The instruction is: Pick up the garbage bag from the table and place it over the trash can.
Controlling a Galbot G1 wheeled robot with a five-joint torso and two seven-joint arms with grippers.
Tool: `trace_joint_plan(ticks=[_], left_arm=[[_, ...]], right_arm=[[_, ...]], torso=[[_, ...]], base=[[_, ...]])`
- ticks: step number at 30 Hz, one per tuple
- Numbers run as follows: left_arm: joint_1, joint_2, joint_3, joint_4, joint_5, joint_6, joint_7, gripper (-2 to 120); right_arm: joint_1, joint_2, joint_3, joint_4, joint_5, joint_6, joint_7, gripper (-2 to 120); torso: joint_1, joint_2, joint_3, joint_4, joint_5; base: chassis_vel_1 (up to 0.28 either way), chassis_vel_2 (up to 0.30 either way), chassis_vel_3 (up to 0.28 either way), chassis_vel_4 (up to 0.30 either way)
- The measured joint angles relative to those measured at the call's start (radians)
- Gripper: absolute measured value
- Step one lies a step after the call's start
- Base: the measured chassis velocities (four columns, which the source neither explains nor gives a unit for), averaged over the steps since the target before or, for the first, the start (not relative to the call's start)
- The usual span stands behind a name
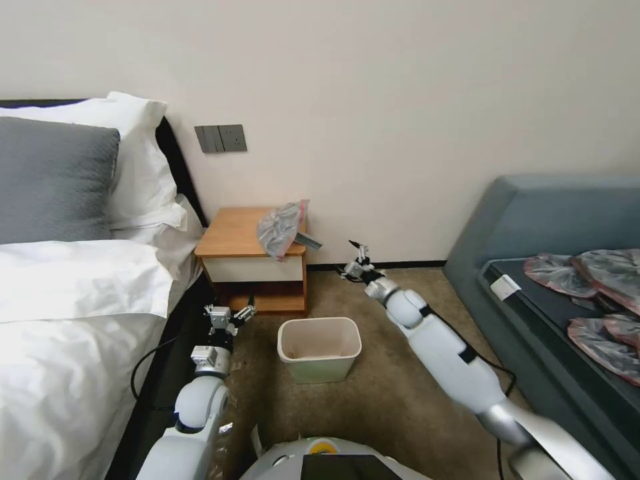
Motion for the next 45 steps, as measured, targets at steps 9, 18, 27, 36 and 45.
trace_joint_plan(ticks=[9,18,27,36,45], left_arm=[[-0.001,-0.006,-0.002,0.014,0.007,-0.006,-0.003,95],[0.0,-0.026,-0.003,0.022,0.021,-0.016,-0.023,95],[0.008,-0.043,-0.001,0.026,0.03,-0.024,-0.03,93],[0.006,-0.05,0.0,0.025,0.032,-0.025,-0.033,93],[0.004,-0.053,0.001,0.024,0.033,-0.025,-0.034,93]], right_arm=[[0.119,0.033,-0.13,-0.136,0.006,0.018,0.022,100],[0.24,0.069,-0.222,-0.182,0.023,0.019,0.048,100],[0.275,0.055,-0.262,-0.171,0.049,0.01,0.044,92],[0.28,0.052,-0.275,-0.159,0.058,0.005,0.04,59],[0.278,0.057,-0.28,-0.159,0.061,0.002,0.041,30]], torso=[[0.0,0.0,0.0,-0.0002,0.0001],[0.0,0.0,0.0,0.0001,0.0],[0.0,0.0,0.0,-0.0005,0.0001],[0.0,0.0,0.0,-0.0003,0.0001],[0.0,0.0,0.0,-0.0002,0.0001]], base=[[0.0,0.0,0.0,0.0],[0.0,0.0,0.0,0.0],[0.0,0.0,0.0,0.0],[0.0,0.0,0.0,0.0],[0.0,0.0,0.0,0.0]])
